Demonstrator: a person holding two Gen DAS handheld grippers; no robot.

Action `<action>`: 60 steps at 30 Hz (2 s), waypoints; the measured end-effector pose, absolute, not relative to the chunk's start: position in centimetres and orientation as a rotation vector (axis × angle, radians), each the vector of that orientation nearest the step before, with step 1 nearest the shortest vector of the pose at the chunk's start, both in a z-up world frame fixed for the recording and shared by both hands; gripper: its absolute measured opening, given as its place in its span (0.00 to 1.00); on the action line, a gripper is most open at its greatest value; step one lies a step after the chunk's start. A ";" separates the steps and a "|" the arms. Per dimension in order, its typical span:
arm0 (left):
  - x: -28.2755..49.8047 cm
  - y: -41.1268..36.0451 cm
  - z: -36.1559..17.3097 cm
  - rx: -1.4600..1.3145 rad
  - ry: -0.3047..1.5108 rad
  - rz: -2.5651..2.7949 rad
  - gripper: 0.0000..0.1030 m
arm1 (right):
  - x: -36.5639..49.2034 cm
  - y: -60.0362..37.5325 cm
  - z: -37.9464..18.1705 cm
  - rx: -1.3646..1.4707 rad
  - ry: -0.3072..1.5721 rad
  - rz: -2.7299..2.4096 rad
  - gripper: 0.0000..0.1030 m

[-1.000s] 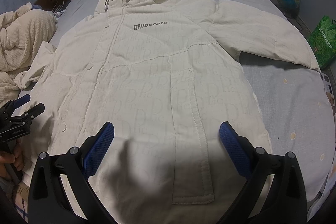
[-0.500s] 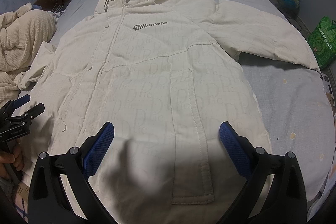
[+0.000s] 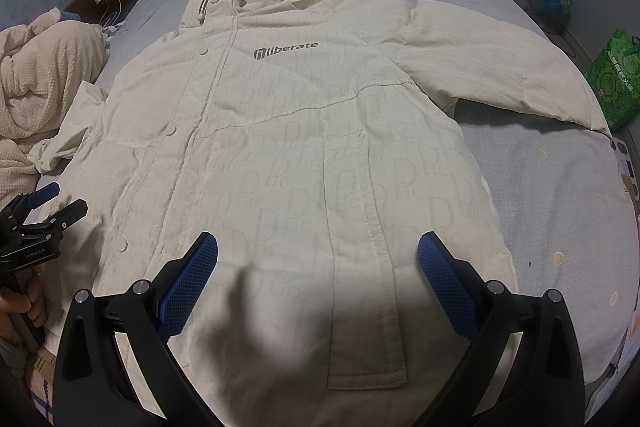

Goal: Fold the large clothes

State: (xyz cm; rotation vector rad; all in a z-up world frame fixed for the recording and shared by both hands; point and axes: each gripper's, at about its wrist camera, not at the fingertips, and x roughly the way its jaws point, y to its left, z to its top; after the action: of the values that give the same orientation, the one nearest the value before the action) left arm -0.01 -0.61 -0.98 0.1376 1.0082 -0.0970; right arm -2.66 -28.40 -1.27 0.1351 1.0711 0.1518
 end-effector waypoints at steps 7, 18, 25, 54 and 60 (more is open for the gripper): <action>0.0 -0.6 -1.0 0.136 1.008 -0.097 0.94 | -2.6 -29.0 -1.1 0.183 1.070 0.159 0.93; 0.6 0.0 -1.9 0.103 1.060 -0.077 0.94 | 0.4 -39.9 0.4 0.379 1.013 0.027 0.93; 0.8 0.1 -2.5 0.112 1.093 -0.066 0.94 | 2.3 -49.1 -0.8 0.412 0.997 -0.130 0.93; 1.9 0.2 -5.6 0.131 1.250 -0.048 0.95 | 6.6 -69.2 -9.8 1.233 0.743 -0.262 0.70; 2.3 0.3 -5.7 0.136 1.250 -0.051 0.95 | 4.0 -68.4 -11.7 1.401 0.686 -0.234 0.70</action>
State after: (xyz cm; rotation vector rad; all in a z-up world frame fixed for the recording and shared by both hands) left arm 2.31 0.28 -5.72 0.1361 1.2504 -0.0511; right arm 4.00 -68.40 -11.69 1.4012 0.6865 -0.2338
